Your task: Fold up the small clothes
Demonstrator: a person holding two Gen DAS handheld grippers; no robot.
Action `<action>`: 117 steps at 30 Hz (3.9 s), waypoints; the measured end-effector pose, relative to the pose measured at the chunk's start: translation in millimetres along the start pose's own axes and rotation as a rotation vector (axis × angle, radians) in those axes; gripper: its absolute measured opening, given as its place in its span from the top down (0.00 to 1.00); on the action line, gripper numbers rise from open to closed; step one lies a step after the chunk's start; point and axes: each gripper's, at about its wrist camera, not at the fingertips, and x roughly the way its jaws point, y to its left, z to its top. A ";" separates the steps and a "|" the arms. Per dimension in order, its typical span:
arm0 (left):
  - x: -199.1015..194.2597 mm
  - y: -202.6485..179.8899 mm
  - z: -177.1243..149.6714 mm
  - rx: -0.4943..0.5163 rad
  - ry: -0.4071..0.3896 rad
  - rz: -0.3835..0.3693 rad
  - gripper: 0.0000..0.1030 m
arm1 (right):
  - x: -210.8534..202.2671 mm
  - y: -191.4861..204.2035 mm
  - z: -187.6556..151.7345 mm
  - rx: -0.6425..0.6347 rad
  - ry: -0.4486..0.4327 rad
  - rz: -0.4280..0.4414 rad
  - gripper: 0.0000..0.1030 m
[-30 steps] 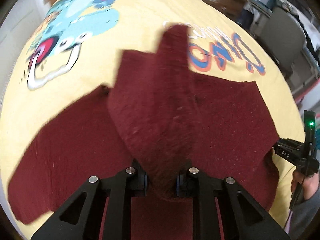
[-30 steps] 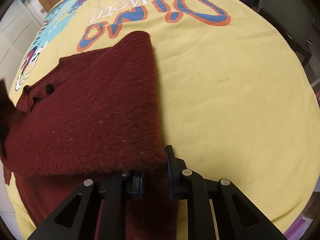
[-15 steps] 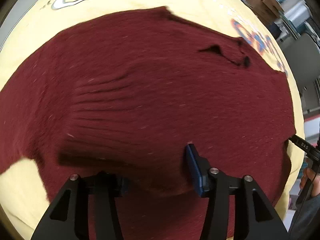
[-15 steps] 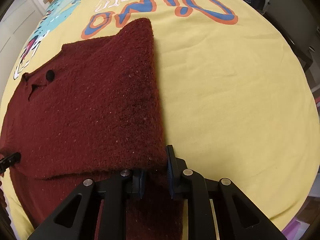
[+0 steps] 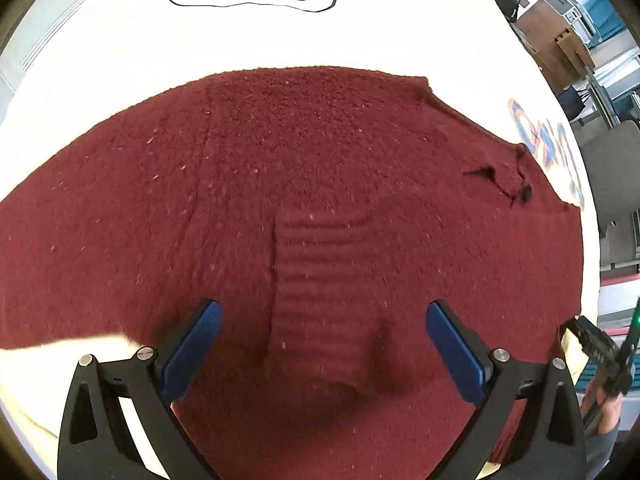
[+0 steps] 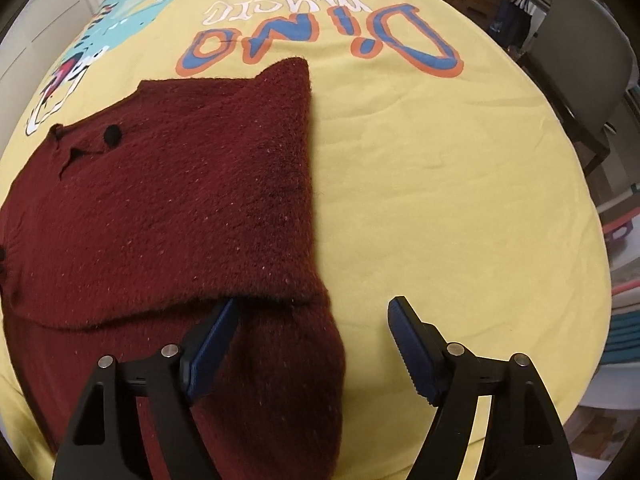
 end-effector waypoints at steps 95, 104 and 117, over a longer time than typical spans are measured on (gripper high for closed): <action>51.4 -40.1 -29.8 0.192 -0.244 0.235 0.01 | 38.9 101.9 12.4 -0.168 -0.203 -0.049 0.00; 52.6 -39.3 -26.8 0.195 -0.245 0.226 0.01 | 47.7 89.7 5.9 -0.116 -0.207 0.006 0.00; 22.0 -42.8 -36.0 0.193 -0.250 0.217 0.01 | -16.0 102.5 -4.6 -0.138 -0.212 0.025 0.00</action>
